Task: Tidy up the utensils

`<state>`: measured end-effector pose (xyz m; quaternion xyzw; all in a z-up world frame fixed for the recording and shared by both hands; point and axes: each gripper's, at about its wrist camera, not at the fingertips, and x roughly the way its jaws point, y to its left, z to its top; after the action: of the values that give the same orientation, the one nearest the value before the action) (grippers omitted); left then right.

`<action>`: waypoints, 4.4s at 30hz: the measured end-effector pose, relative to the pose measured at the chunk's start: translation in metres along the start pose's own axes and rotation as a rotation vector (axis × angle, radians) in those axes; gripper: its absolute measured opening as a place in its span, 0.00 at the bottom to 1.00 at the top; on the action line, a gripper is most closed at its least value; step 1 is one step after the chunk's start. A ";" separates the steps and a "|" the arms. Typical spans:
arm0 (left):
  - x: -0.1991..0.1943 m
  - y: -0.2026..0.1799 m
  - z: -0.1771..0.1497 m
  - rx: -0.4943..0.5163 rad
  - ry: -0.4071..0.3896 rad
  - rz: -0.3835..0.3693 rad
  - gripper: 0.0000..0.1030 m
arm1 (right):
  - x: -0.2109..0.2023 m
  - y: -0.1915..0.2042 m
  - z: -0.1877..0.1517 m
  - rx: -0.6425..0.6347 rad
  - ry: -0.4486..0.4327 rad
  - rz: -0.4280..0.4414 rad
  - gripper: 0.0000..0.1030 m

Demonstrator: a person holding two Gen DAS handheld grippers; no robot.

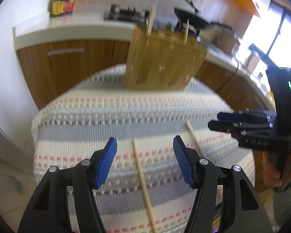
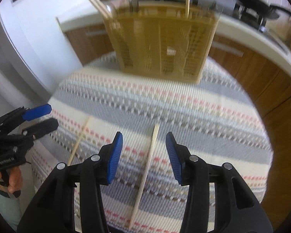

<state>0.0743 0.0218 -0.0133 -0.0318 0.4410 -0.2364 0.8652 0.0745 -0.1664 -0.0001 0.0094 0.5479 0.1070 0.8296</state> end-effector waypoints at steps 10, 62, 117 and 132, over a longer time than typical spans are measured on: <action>0.032 0.012 -0.005 0.004 0.215 -0.015 0.48 | 0.041 -0.018 0.002 0.087 0.177 0.087 0.32; -0.044 -0.078 0.037 0.233 -0.151 0.026 0.04 | -0.060 -0.040 -0.004 -0.018 -0.146 0.149 0.04; 0.002 -0.046 0.185 0.068 -0.706 0.038 0.09 | -0.058 -0.076 0.148 0.074 -0.787 -0.043 0.05; -0.073 -0.085 0.091 0.179 -0.720 0.035 0.74 | -0.109 -0.035 0.045 0.006 -0.754 0.021 0.30</action>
<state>0.0765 -0.0355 0.1192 -0.0299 0.0863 -0.2329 0.9682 0.0804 -0.2165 0.1126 0.0563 0.2043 0.1028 0.9719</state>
